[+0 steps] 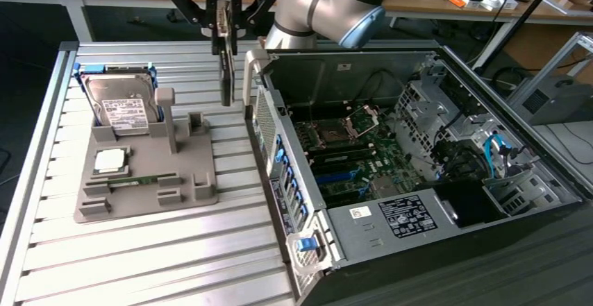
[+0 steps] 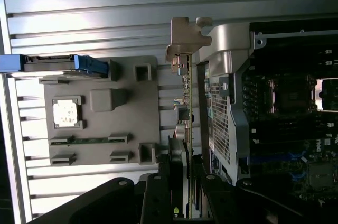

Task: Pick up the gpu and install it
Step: 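Pick up the gpu and move the gpu toward the slot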

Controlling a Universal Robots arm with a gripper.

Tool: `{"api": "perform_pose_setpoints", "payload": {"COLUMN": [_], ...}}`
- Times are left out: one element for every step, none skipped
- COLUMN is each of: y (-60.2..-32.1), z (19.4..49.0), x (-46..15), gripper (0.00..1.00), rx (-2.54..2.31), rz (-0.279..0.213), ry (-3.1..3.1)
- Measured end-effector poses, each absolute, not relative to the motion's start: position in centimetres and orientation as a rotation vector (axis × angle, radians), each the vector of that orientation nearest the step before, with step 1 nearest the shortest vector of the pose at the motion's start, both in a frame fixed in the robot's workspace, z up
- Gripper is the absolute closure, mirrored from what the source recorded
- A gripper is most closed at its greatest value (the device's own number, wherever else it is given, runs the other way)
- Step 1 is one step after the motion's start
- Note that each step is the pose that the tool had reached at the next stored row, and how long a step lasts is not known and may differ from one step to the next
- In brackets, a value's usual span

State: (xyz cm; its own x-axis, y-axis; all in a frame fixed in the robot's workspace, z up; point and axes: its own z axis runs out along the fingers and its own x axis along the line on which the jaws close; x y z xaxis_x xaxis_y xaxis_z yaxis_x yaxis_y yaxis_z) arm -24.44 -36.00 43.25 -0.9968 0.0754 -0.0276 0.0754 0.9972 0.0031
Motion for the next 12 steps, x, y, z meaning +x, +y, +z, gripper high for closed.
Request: {"api": "perform_pose_setpoints", "payload": {"y": [-36.00,-36.00,-36.00,-36.00,-36.00,-36.00,-36.00,-36.00,-36.00,-36.00,-36.00,-36.00], "z": [43.24,43.24,43.24,43.24,43.23,43.23,43.22,43.22,43.21,43.20,43.19,43.17], "x": [-24.39,-24.35,-24.28,-24.24,-24.15,-24.09,-24.04,-23.99,-23.93,-23.80,-23.73,-23.65], "gripper": [0.73,0.73,0.73,0.73,0.73,0.73,0.73,0.73,0.73,0.73,0.73,0.73], "rx": [0.118,0.118,0.118,0.118,0.117,0.117,0.118,0.118,0.118,0.117,0.118,0.118], "rz": [0.003,0.003,0.003,0.003,0.003,0.003,0.003,0.003,0.003,0.003,0.003,0.003], "ry": [3.112,3.112,3.112,3.112,3.112,3.112,3.112,3.112,3.112,3.112,3.112,3.112]}}
